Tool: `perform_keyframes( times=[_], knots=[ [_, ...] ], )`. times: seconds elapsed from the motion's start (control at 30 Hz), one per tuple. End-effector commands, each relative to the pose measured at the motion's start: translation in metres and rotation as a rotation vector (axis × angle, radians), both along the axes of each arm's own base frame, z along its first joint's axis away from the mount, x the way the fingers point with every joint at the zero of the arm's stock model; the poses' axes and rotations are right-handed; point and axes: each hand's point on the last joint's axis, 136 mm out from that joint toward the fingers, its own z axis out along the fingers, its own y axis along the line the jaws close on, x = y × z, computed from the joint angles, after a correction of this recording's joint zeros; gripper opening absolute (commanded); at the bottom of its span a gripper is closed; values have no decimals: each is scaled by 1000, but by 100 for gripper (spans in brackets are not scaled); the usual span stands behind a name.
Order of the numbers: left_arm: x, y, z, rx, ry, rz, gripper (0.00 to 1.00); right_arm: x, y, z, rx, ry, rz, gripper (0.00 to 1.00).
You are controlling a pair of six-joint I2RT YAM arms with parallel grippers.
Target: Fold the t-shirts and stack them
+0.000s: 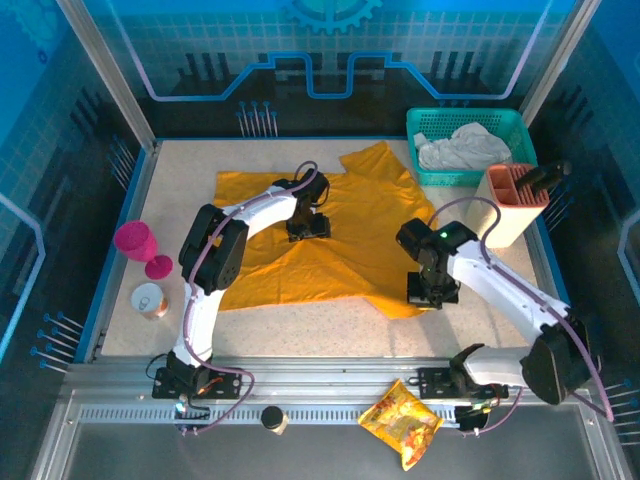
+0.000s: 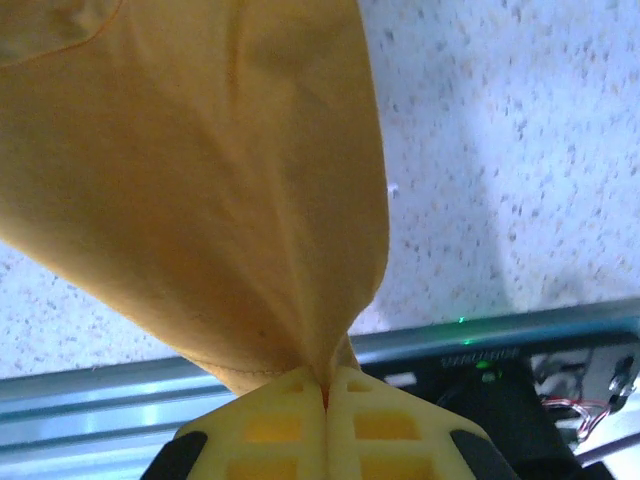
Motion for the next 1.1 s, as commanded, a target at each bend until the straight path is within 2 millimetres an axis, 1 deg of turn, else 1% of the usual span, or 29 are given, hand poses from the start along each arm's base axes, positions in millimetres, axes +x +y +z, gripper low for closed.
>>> perform_keyframes(
  times=[0.0,0.1,0.23,0.33,0.4,0.43,0.5,0.57,0.6,0.63,0.7,0.83,0.9,0.97,1.03,1.07],
  knots=[
    [-6,8,-21,25,49,-32,63,-18,3,8,42,18,-135,0],
    [-7,8,-23,22,47,-37,63,-15,11,8,79,1,-176,0],
    [-10,8,-28,13,54,-37,63,-22,15,-1,69,29,-211,0],
    [-12,8,-31,10,57,-43,63,-36,12,-8,21,37,-265,0],
    [-12,8,-31,11,57,-50,63,-46,9,-10,-5,4,-321,0],
    [-11,8,-32,11,55,-53,63,-55,5,-16,-19,-3,-362,0],
    [-9,8,-31,7,54,-58,63,-67,3,-22,-5,-19,-431,0],
    [-7,7,-31,3,53,-63,63,-75,3,-31,25,-31,-486,0],
    [-6,7,-31,0,51,-65,63,-77,3,-35,39,-28,-502,3],
    [-5,7,-31,-2,51,-67,63,-77,5,-38,58,-28,-515,8],
    [-4,7,-31,-5,51,-70,63,-76,8,-41,76,-32,-519,21],
    [-4,9,-31,-4,53,-69,63,-66,12,-32,44,-37,-456,37],
    [-5,11,-29,0,50,-69,63,-59,8,-24,4,-38,-416,39],
    [-5,15,-28,7,47,-65,63,-47,1,-14,-35,-53,-374,40],
    [-5,20,-26,21,43,-53,63,-27,-4,-9,-33,-80,-342,39],
    [-6,24,-24,26,43,-42,63,-12,-4,-7,-8,-101,-331,37]
  ],
)
